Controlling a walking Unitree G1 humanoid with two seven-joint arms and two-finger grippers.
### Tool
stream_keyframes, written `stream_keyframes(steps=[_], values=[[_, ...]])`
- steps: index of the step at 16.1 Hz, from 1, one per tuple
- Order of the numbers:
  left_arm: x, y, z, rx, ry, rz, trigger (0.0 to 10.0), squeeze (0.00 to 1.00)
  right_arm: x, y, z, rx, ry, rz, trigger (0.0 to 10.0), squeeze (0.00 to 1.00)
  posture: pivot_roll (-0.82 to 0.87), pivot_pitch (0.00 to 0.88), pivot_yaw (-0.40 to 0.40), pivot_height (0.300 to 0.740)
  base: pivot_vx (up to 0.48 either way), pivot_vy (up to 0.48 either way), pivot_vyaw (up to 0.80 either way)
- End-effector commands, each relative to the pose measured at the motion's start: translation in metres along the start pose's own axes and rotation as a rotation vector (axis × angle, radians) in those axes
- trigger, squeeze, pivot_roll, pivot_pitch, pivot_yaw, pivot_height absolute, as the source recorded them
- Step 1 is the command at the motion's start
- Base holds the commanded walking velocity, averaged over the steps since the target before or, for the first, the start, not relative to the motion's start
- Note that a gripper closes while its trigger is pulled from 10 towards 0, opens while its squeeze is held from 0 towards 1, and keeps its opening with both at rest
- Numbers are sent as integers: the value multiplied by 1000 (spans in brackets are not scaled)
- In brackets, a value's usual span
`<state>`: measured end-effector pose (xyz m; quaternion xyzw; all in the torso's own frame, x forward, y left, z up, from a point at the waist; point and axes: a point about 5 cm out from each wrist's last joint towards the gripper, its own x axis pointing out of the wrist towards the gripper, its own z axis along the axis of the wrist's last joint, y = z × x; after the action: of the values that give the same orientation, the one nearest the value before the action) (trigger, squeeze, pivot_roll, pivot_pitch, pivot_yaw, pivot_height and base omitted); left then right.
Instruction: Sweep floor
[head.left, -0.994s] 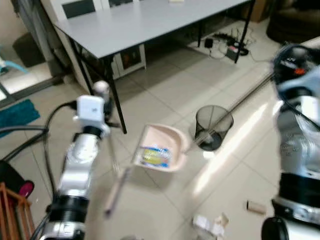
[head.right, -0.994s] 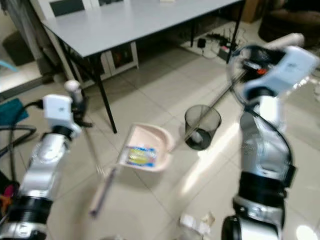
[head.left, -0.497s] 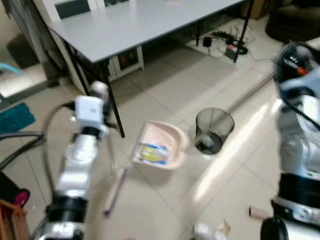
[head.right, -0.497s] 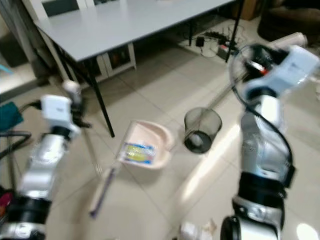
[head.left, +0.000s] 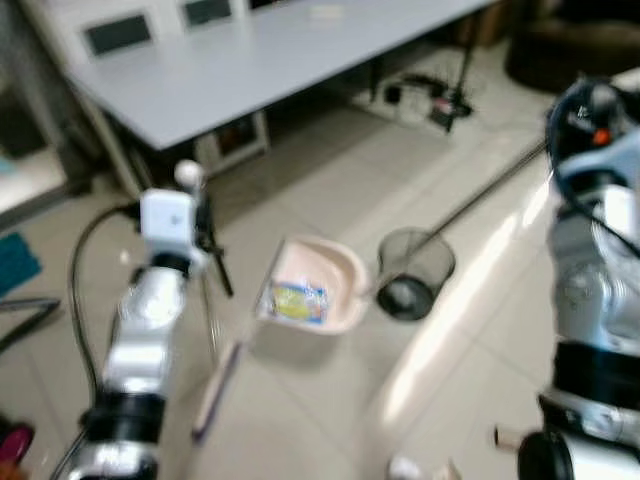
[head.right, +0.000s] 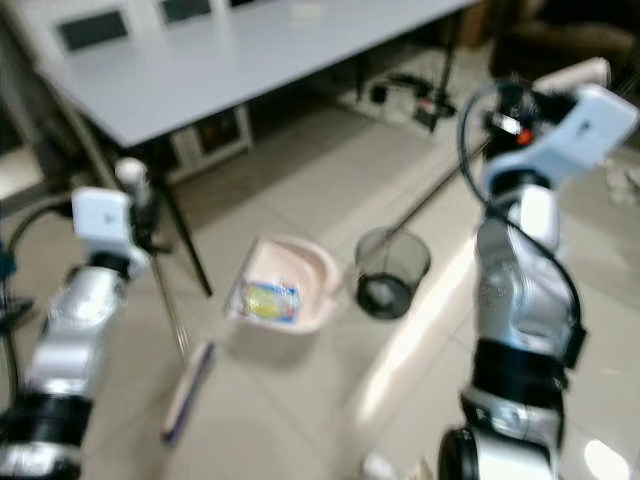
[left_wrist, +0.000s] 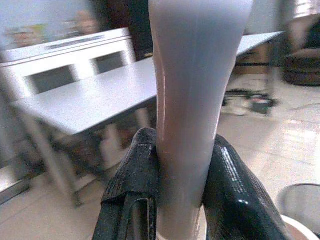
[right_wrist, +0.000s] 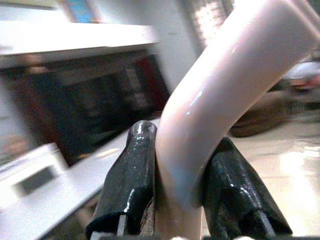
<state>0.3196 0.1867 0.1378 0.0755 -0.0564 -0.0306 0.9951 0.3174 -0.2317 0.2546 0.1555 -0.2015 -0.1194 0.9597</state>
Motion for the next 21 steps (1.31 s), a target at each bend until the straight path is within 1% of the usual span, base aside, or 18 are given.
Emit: stream_keyframes(steps=[1,3,7,9,16,21], values=[[4,6,13,9,-56,15,10000,0,2,8,11,14,-60,28,10000,0,-14,13,38,740,390,0,0],[5,6,12,5,-54,23,10000,0,3,9,12,12,-65,31,10000,0,-18,10,41,740,392,0,0],[9,0,13,3,-60,11,10000,0,4,7,12,11,-67,26,10000,0,-20,9,35,740,391,0,0],[9,0,13,1,-62,8,10000,0,5,7,14,15,-73,22,10000,0,-20,10,37,740,390,0,0],[8,2,12,11,-60,5,10000,0,4,7,13,29,-74,6,10000,0,-19,21,43,740,391,0,-611],[9,4,12,14,-58,7,10000,0,3,6,12,15,-76,4,10000,0,-18,28,46,740,392,0,0]])
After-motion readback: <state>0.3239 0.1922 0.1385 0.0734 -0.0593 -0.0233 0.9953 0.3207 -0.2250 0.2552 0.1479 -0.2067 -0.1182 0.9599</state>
